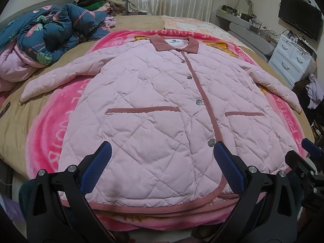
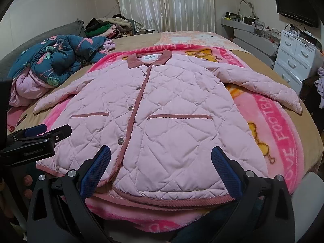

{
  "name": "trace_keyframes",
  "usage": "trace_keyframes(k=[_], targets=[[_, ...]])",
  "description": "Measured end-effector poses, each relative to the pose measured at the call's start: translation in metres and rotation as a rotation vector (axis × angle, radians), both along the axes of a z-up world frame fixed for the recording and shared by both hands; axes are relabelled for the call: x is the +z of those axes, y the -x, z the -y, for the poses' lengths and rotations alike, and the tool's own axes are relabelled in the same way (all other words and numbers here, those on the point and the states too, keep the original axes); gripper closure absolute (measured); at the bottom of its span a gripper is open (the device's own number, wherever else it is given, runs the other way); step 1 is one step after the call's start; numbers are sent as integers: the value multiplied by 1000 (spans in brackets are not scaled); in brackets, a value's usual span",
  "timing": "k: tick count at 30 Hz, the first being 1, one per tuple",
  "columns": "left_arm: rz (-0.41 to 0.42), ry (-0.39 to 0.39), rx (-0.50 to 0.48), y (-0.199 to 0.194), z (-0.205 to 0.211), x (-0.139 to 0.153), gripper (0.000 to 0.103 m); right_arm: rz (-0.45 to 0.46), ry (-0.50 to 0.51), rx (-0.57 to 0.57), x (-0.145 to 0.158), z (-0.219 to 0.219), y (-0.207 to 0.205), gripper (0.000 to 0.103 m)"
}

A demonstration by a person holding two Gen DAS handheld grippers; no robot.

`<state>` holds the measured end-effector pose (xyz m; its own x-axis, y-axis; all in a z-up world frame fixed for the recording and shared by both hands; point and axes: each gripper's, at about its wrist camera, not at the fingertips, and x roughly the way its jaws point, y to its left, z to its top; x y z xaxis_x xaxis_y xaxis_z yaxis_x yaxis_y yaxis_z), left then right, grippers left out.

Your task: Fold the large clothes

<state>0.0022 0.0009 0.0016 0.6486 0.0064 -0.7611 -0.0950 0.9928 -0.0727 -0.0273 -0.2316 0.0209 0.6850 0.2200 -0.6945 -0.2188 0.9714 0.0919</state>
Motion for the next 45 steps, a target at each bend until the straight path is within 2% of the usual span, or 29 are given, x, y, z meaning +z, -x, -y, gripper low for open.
trace_keyframes(k=[36,45], targets=[[9,-8,2,1,0,2,9,25,15,-14,8,2,10,4],[8,-22,1,-11,-1,8,9,12,13,-8,12,0,-4,4]])
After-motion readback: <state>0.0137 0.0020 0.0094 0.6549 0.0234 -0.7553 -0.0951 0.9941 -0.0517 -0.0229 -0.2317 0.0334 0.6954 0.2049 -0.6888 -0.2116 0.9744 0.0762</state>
